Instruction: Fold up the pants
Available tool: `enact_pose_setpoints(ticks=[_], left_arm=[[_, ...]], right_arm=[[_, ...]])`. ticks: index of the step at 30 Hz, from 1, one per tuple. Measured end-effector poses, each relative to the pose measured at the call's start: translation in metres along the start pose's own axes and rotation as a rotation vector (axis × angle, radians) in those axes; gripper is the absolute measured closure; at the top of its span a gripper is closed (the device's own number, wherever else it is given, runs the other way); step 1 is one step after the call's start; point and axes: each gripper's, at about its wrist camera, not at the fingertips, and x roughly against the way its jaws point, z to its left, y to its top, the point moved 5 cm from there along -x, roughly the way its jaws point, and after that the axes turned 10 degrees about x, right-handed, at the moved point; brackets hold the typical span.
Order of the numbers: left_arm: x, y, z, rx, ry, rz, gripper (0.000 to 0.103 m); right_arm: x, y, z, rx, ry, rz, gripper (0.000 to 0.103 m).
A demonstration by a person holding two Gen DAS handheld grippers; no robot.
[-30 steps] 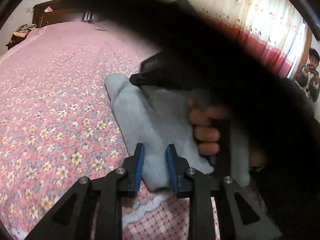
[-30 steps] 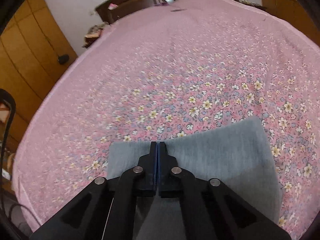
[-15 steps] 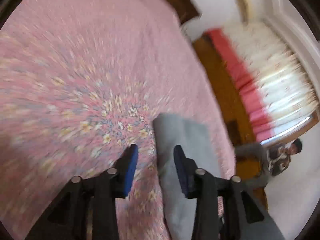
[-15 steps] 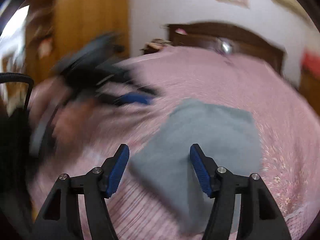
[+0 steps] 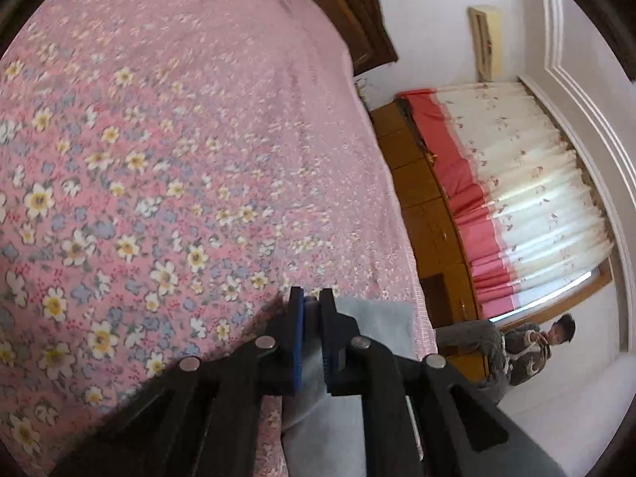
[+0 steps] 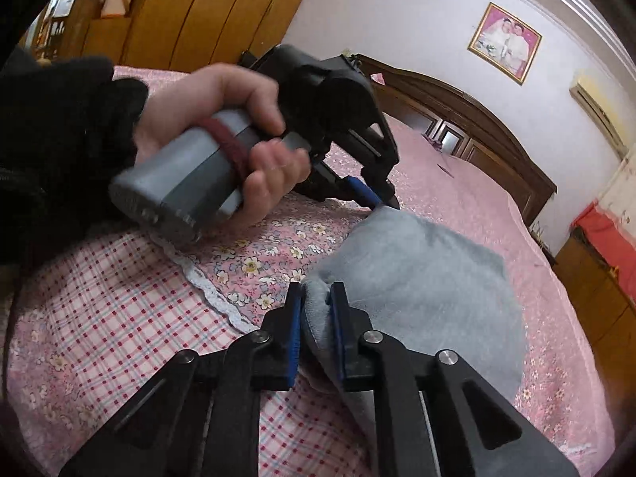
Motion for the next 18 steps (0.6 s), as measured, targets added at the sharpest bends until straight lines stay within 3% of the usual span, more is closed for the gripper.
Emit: enact_pose_setpoints(ticks=[8, 14, 15, 17, 18], left_arm=[[-0.012, 0.014, 0.006, -0.015, 0.044, -0.005, 0.097], [-0.01, 0.007, -0.01, -0.137, 0.12, -0.057, 0.096], [-0.004, 0.003, -0.014, -0.144, 0.123, -0.074, 0.093], [0.003, -0.008, -0.018, -0.125, 0.138, -0.1, 0.077], [0.013, -0.017, -0.018, -0.11, 0.115, -0.099, 0.061]], right_arm=[[0.003, 0.004, 0.003, -0.056, 0.043, 0.017, 0.09], [0.007, 0.0, -0.015, -0.163, 0.106, 0.03, 0.091], [0.008, -0.001, -0.015, -0.171, 0.113, 0.034, 0.091], [0.014, -0.001, -0.017, -0.173, 0.124, 0.022, 0.088], [0.024, 0.001, -0.022, -0.186, 0.129, -0.014, 0.084]])
